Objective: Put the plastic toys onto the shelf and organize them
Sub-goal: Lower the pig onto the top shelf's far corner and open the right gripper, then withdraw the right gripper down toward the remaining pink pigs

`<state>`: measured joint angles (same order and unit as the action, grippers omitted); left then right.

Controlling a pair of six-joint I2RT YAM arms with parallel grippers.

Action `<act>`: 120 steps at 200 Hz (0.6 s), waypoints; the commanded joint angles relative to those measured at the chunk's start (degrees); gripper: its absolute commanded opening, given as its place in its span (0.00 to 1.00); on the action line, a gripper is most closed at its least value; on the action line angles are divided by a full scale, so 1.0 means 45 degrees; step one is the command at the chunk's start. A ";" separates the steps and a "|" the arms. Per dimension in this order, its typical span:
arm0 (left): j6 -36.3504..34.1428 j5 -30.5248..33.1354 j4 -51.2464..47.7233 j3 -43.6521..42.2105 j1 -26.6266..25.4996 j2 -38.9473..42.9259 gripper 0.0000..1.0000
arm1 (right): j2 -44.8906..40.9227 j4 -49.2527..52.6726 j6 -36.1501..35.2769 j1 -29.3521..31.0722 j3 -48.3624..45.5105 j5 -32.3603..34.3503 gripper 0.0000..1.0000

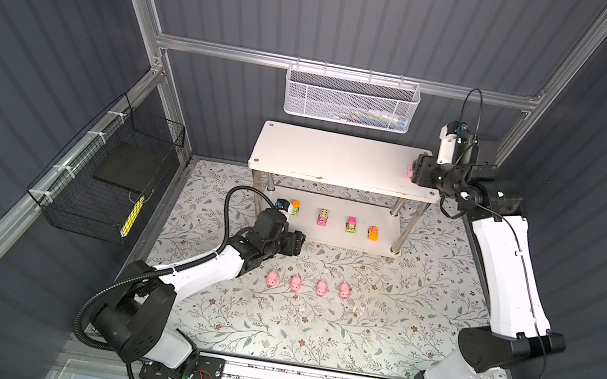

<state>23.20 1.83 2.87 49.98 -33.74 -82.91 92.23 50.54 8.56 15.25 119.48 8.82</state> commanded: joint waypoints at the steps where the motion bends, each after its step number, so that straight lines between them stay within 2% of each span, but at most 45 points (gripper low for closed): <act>1: 0.0079 -0.0054 0.0025 0.0066 -0.0042 -0.0065 0.74 | -0.1354 -0.1104 0.0204 -0.0050 -0.1493 0.0122 0.68; 59: 0.0098 0.0024 0.0044 0.0134 -0.0041 -0.0263 0.74 | -0.5946 -0.3199 0.0764 0.0701 -0.7354 0.0413 0.69; 92: 0.0147 0.0044 0.0122 0.0230 -0.0042 -0.0384 0.74 | -0.7827 -0.3579 0.1002 0.2023 -1.0202 0.1725 0.70; 120: 0.0215 0.0083 0.0201 0.0222 -0.0042 -0.0433 0.74 | -0.8952 -0.3945 0.1934 0.3181 -1.2681 0.2273 0.70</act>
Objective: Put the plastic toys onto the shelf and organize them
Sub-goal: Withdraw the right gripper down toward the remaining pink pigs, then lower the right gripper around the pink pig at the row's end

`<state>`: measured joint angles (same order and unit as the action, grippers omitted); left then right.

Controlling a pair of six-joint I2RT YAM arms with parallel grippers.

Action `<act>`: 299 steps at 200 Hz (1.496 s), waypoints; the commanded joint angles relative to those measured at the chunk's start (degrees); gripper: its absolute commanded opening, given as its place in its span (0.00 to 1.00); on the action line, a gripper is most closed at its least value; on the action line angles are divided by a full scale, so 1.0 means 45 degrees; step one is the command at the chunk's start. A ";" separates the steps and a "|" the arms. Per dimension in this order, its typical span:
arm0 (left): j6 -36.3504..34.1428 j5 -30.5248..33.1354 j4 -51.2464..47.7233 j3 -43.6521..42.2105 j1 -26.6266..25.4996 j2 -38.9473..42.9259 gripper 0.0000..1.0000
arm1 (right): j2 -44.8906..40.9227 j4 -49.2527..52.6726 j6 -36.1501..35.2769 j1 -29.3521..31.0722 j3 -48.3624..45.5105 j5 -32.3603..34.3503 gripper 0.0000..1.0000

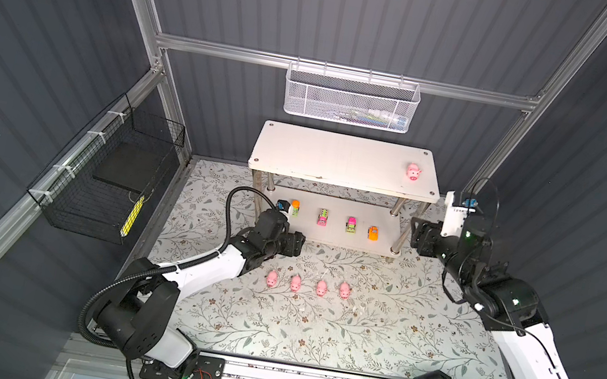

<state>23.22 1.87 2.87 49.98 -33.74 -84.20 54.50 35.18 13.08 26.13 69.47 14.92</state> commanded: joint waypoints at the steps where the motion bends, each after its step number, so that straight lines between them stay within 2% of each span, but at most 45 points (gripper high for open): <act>1: 0.0210 0.0063 0.0201 0.0232 -0.0042 -0.0151 0.74 | -0.0588 -0.0561 0.0983 0.0808 -0.1657 0.0901 0.70; 22: 0.0215 0.0093 0.0202 0.0242 -0.0042 -0.0167 0.74 | -0.0842 -0.1127 0.2188 0.1459 -0.3325 0.0317 0.70; 44: 0.0191 0.0149 0.0182 0.0293 -0.0042 -0.0174 0.74 | -0.0217 -0.2007 0.3249 0.2284 -0.4874 -0.0125 0.71; 64: 0.0192 0.0258 0.0148 0.0286 -0.0042 -0.0117 0.74 | 0.0593 -0.2788 0.3716 0.2847 -0.5684 -0.0265 0.73; 93: 0.0095 0.0403 0.0113 0.0270 -0.0042 -0.0102 0.74 | 0.1904 -0.4039 0.4054 0.2971 -0.6304 -0.0959 0.76; 123: 0.0092 0.0500 0.0122 0.0225 -0.0042 -0.0083 0.74 | 0.3796 -0.4776 0.4212 0.3087 -0.6266 -0.1599 0.78; 177: 0.0097 0.0520 0.0143 0.0242 -0.0042 -0.0167 0.74 | 0.5999 -0.5166 0.4271 0.3100 -0.5667 -0.2128 0.80; 240: 0.0068 0.0542 0.0147 0.0276 -0.0042 -0.0216 0.74 | 0.7585 -0.4400 0.4108 0.3061 -0.4732 -0.2462 0.80; 299: 0.0074 0.0521 0.0162 0.0183 -0.0042 -0.0175 0.74 | 0.8112 -0.3713 0.4395 0.2934 -0.4561 -0.2564 0.78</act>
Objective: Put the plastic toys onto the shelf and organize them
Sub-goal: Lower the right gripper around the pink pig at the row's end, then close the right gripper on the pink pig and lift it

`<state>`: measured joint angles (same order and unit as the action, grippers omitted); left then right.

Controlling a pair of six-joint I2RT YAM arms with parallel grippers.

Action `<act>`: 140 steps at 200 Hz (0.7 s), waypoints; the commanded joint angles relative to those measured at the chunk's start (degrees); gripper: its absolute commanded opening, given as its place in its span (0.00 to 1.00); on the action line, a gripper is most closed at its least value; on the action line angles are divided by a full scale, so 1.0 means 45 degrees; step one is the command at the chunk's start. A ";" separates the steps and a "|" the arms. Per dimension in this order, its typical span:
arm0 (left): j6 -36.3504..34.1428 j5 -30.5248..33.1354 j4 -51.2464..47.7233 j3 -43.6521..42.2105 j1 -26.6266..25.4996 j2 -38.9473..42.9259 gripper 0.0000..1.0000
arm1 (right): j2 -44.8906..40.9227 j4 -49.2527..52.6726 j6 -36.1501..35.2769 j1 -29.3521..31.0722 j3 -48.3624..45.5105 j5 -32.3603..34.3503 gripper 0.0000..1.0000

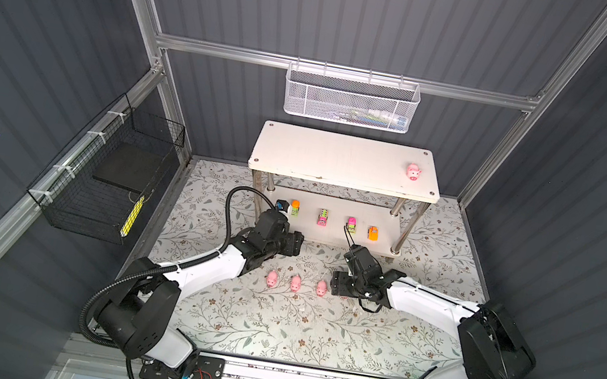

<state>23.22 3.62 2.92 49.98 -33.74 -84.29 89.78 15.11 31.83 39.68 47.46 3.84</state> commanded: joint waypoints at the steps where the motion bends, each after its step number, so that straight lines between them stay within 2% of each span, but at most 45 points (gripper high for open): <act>1: 0.0064 0.0133 0.0162 0.0193 -0.0042 -0.0155 0.74 | 0.0278 0.0764 0.0229 -0.0073 0.0331 -0.0115 0.78; 71: 0.0103 0.0095 0.0211 0.0164 -0.0042 -0.0175 0.74 | 0.0477 0.0844 0.0253 -0.0088 0.0254 -0.0117 0.72; 140: 0.0093 0.0134 0.0243 0.0119 -0.0042 -0.0136 0.74 | 0.0869 0.0996 0.0175 -0.0107 0.0507 -0.0111 0.59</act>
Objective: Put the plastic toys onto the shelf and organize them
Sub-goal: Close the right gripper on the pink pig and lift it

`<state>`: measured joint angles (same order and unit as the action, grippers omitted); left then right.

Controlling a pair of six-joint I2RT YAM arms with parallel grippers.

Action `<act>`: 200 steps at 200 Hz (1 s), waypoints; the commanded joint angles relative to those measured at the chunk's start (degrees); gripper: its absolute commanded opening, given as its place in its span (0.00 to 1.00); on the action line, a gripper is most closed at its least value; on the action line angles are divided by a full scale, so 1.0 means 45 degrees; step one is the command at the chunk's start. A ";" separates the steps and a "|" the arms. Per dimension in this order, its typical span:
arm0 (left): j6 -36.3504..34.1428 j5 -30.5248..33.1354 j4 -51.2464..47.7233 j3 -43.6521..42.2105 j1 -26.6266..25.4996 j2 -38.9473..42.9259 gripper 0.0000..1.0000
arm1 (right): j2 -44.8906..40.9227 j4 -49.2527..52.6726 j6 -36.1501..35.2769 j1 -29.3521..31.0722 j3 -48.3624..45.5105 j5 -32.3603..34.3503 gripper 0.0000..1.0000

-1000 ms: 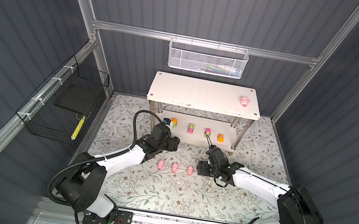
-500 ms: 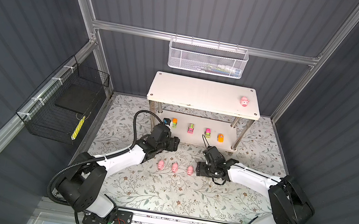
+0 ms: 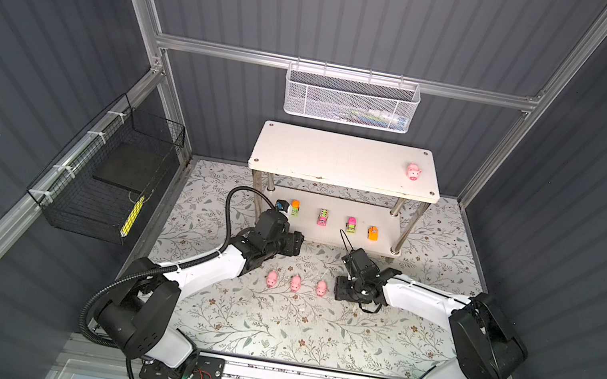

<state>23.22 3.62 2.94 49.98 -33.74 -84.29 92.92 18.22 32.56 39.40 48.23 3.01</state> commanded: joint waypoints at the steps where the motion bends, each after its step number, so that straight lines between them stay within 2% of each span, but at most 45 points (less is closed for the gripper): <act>1: 0.0093 0.0134 0.0241 0.0122 -0.0042 -0.0126 0.74 | 0.0170 0.0297 0.0013 -0.0044 0.0337 0.0074 0.59; 114: 0.0085 0.0151 0.0266 -0.0003 -0.0042 -0.0058 0.74 | 0.0522 0.0617 0.0009 -0.0044 0.0652 0.0289 0.41; 131: 0.0075 0.0153 0.0294 -0.0021 -0.0042 -0.0048 0.74 | 0.0488 0.0639 0.0014 -0.0044 0.0630 0.0361 0.34; 200: 0.0093 0.0134 0.0398 -0.0167 -0.0042 0.0041 0.74 | -0.0399 0.1226 0.0276 -0.0039 0.0533 0.0466 0.34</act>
<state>23.22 3.64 3.84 49.98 -33.74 -84.29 93.86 20.49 32.80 39.38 50.28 4.27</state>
